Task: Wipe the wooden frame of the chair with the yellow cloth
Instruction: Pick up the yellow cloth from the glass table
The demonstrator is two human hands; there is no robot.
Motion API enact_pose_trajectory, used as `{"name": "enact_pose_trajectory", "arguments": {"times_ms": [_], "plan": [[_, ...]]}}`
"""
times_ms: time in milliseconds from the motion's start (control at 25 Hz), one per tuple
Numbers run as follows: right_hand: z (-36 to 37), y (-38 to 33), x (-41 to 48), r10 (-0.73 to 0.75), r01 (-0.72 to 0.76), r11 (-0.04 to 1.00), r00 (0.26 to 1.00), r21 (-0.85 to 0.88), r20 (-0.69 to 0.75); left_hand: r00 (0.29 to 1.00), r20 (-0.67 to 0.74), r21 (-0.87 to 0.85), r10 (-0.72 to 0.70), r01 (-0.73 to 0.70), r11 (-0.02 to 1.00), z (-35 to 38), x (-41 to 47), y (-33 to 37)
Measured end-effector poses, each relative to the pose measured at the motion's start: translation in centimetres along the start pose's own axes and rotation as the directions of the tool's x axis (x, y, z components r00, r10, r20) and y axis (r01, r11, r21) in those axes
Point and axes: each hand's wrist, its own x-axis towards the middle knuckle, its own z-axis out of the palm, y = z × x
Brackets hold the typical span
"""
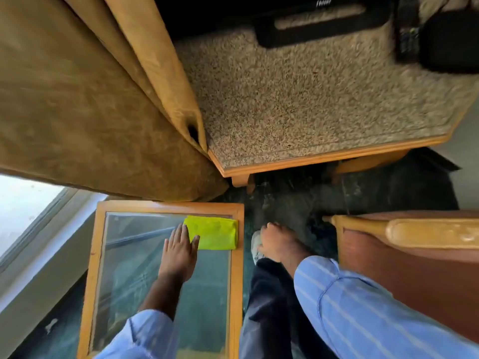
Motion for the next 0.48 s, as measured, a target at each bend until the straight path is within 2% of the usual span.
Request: {"name": "enact_pose_trajectory", "arguments": {"times_ms": [120,200,320,400,480], "plan": [[2.3,-0.4,5.6,-0.026,0.026,1.000,0.999,0.015,0.027,0.996,-0.017,-0.104,-0.084,0.082,0.991,4.4,4.0,-2.6],[4.2,-1.4,9.1,-0.060,0.065,0.996,0.995,0.065,-0.075,0.986,-0.005,-0.162,-0.167,0.164,0.973,7.6,6.3,-4.3],[7.7,-3.1,13.8,-0.173,0.164,0.985,0.950,-0.056,-0.261,0.970,-0.011,-0.262,-0.244,0.233,0.936,9.6,8.4,-3.6],[9.3,-4.2,14.8,-0.183,0.158,0.980,0.953,-0.120,-0.240,0.945,-0.056,-0.282,-0.323,0.295,0.913,10.0,9.4,-3.2],[10.5,-5.3,15.2,-0.167,0.150,0.985,0.943,-0.080,-0.288,0.929,-0.058,-0.264,-0.366,0.339,0.903,9.8,9.7,-2.8]]}}
